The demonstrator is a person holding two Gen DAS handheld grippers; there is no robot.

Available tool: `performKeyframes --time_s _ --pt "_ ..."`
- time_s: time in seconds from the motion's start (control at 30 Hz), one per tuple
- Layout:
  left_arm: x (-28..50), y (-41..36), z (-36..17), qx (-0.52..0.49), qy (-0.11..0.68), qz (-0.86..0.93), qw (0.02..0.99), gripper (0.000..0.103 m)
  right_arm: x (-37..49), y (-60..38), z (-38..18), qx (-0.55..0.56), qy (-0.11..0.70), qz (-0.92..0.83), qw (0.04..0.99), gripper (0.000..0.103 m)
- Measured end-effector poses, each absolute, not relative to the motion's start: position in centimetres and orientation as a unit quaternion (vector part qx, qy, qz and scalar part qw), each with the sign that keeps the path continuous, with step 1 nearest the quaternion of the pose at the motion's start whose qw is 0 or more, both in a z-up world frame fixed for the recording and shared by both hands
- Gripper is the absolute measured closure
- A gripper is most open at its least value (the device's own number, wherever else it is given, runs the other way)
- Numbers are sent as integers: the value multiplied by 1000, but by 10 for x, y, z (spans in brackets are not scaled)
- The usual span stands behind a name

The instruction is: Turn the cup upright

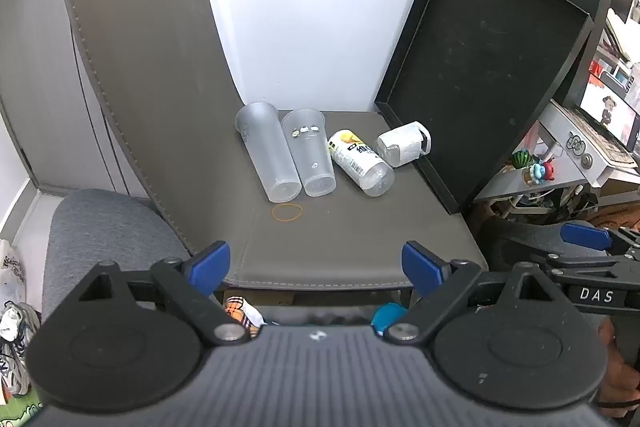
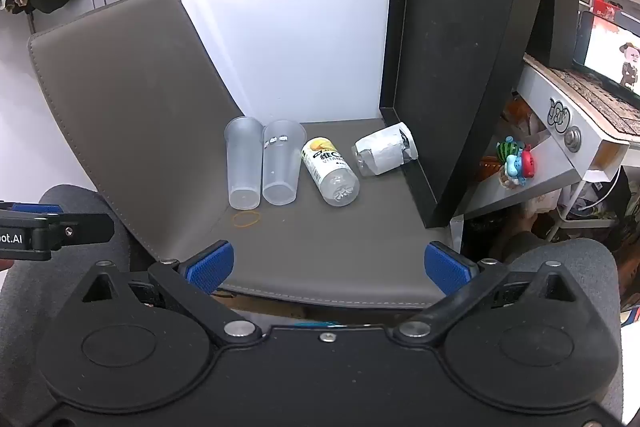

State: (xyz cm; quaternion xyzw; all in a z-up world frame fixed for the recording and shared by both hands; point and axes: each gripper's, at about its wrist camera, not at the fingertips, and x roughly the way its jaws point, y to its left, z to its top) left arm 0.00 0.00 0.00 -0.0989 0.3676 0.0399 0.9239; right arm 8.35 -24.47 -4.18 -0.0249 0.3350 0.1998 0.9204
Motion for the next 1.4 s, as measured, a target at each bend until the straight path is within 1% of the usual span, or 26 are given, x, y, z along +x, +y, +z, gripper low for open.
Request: performKeyframes --time_s 1.4 --pt "0 -2 -2 -92 366 40 925 11 82 -244 -43 -24 330 199 923 0"
